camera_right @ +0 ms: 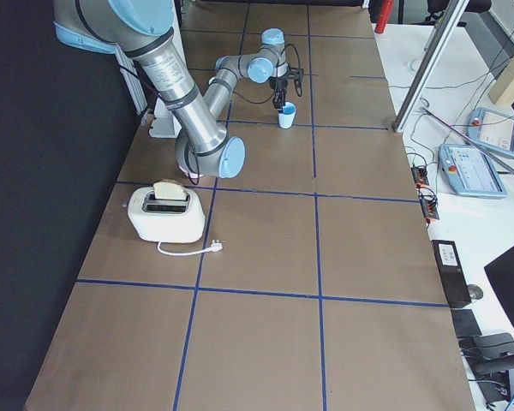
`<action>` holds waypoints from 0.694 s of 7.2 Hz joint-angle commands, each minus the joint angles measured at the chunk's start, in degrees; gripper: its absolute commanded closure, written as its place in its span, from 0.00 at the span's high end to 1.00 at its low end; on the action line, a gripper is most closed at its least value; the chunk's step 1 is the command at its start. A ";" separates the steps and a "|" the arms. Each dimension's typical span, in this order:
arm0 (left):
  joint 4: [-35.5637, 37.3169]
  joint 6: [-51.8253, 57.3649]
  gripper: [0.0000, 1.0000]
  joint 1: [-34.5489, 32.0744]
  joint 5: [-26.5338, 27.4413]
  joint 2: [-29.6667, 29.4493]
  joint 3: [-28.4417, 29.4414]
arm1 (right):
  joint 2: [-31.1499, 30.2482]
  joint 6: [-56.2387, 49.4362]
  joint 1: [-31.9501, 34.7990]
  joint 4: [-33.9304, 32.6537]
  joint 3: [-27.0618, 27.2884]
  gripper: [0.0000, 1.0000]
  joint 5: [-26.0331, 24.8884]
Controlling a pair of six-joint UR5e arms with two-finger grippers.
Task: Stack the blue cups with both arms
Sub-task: 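Lower the held cup into the centered cup and open the right gripper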
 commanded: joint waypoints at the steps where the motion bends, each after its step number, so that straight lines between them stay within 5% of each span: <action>1: 0.00 0.00 1.00 0.00 0.09 0.00 0.00 | -0.02 -0.16 0.00 -0.10 0.08 0.78 -0.11; 2: 0.09 -0.26 1.00 0.00 0.09 0.00 -0.09 | 0.07 -0.77 0.09 -0.10 0.26 0.99 -0.28; 5: 0.44 -2.11 1.00 1.40 3.14 -1.75 0.00 | -4.74 -16.09 9.36 0.34 0.61 0.99 10.55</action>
